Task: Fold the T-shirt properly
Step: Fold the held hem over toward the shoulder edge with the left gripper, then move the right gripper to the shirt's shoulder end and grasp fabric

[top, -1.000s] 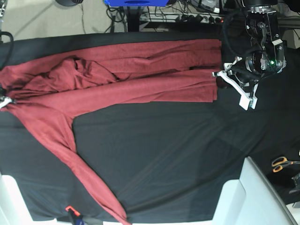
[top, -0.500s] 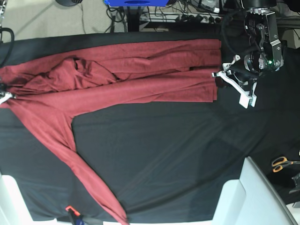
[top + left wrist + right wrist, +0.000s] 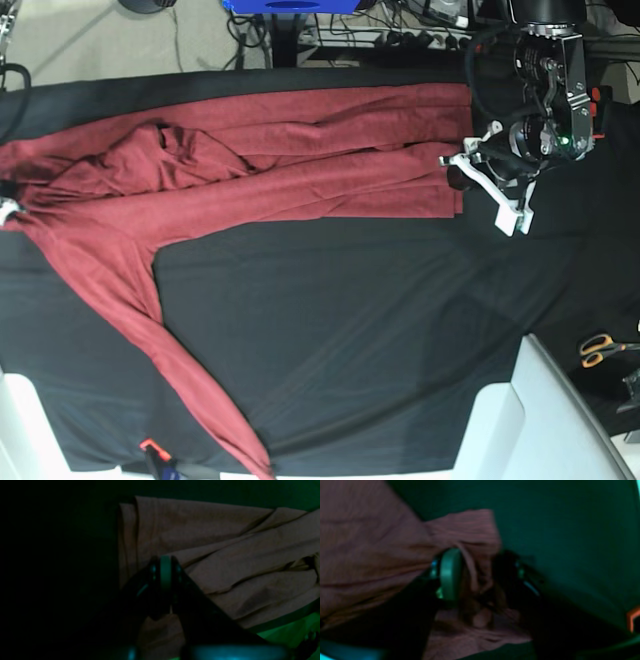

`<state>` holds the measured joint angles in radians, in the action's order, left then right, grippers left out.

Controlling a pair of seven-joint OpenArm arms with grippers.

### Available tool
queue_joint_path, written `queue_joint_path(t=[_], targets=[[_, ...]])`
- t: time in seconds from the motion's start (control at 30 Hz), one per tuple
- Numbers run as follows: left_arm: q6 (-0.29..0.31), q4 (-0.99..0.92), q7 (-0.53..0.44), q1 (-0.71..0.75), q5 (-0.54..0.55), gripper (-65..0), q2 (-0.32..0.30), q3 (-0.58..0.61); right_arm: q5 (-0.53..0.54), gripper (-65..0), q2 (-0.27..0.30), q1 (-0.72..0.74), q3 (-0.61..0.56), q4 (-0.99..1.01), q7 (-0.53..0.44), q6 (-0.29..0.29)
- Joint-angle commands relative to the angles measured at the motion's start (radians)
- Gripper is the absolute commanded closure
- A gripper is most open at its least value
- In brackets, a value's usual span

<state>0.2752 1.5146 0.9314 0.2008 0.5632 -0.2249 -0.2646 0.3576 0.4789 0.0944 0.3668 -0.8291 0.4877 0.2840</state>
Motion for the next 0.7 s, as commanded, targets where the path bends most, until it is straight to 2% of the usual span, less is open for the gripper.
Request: queue_joint_path(t=[0.0, 0.07, 0.17, 0.23, 0.37, 0.47, 0.53, 0.6, 0.67], targets=[[0.0, 0.022, -0.012, -0.008, 0.011, -18.1, -0.02, -0.006, 0.001, -29.6, 0.022, 0.014, 0.016, -0.016, -0.014, 0.001], [0.0, 0.02, -0.012, -0.008, 0.011, -29.9, -0.029, -0.006, 0.001, -30.0, 0.024, 0.017, 0.025, -0.019, -0.014, 0.001], [0.0, 0.02, -0.012, -0.008, 0.011, -39.8, -0.034, -0.008, 0.001, -30.0, 0.027, 0.028, 0.025, -0.022, -0.014, 0.001], [0.0, 0.02, -0.012, -0.008, 0.011, -42.6, -0.037, -0.019, 0.001, -30.5, 0.027, 0.04, 0.027, -0.048, -0.014, 0.001], [0.0, 0.02, -0.008, -0.008, 0.011, -43.3, -0.04, -0.121, 0.001, -30.6, 0.027, 0.04, 0.028, -0.135, -0.014, -0.015], [0.0, 0.02, -0.004, -0.01, 0.011, -43.3, -0.044, -0.192, 0.001, -30.8, 0.027, 0.04, 0.028, -0.201, -0.013, -0.164], [0.0, 0.02, -0.004, -0.01, 0.011, -43.3, -0.064, -0.2, 0.001, -30.8, 0.022, 0.038, 0.028, -0.23, 0.029, -0.248], [0.0, 0.02, -0.004, -0.005, 0.011, -43.3, -0.072, -0.189, 0.001, -30.8, 0.016, 0.038, 0.028, -0.246, 0.064, -0.285], [0.0, 0.02, -0.004, -0.004, 0.011, -43.3, -0.074, -0.197, 0.001, -30.8, -0.004, 0.037, 0.024, -0.255, 0.064, -0.282]])
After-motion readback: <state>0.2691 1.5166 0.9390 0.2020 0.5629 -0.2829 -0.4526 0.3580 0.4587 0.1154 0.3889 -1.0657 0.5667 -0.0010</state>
